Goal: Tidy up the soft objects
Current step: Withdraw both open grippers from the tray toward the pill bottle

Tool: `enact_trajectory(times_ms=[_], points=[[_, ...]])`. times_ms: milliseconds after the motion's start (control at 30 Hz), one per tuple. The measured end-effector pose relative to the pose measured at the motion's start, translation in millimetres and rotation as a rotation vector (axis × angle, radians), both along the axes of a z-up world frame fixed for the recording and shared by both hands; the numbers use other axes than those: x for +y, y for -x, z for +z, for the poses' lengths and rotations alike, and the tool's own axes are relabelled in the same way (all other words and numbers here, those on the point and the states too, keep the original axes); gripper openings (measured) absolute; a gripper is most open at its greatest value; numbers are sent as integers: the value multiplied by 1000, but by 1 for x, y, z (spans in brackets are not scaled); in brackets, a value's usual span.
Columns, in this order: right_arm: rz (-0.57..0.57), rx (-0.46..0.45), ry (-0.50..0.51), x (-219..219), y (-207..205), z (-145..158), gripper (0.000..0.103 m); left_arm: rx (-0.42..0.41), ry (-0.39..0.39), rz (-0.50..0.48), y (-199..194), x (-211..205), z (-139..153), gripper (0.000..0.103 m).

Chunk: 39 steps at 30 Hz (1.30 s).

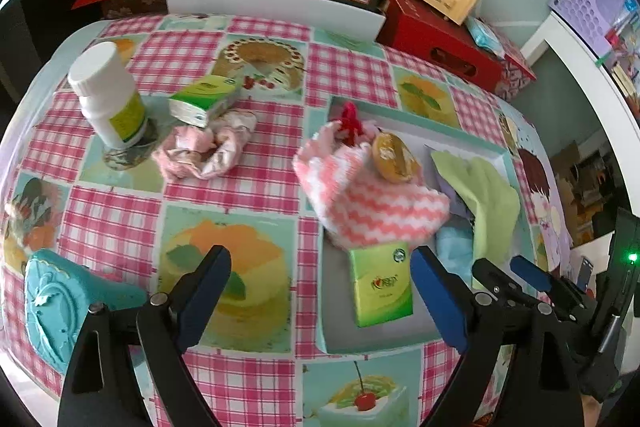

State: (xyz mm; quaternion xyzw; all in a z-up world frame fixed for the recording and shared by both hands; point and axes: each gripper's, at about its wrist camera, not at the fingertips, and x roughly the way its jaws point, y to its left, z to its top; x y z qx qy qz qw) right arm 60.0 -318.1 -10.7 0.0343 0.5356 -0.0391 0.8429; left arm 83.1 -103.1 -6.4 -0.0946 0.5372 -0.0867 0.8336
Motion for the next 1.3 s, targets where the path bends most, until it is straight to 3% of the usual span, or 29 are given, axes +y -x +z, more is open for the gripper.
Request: enact_trajectory(times_ms=[300,367,433,933,1300], points=[[-6,-10,10,0,-2,-1,88,10,6,31,-1,12,-6,95],[-13,-21,12,-2,-1,1,99,10,6,37,-1,14,-7,95],[-16,-30,12,-2,-1,2,103,10,7,38,-1,15,-7,95],[5,-48,28,9,1,15,103,-38,-21,51,1,33,21,95],[100,-76,15,47,3,29,103,-94,-56,154,8,89,48,95]])
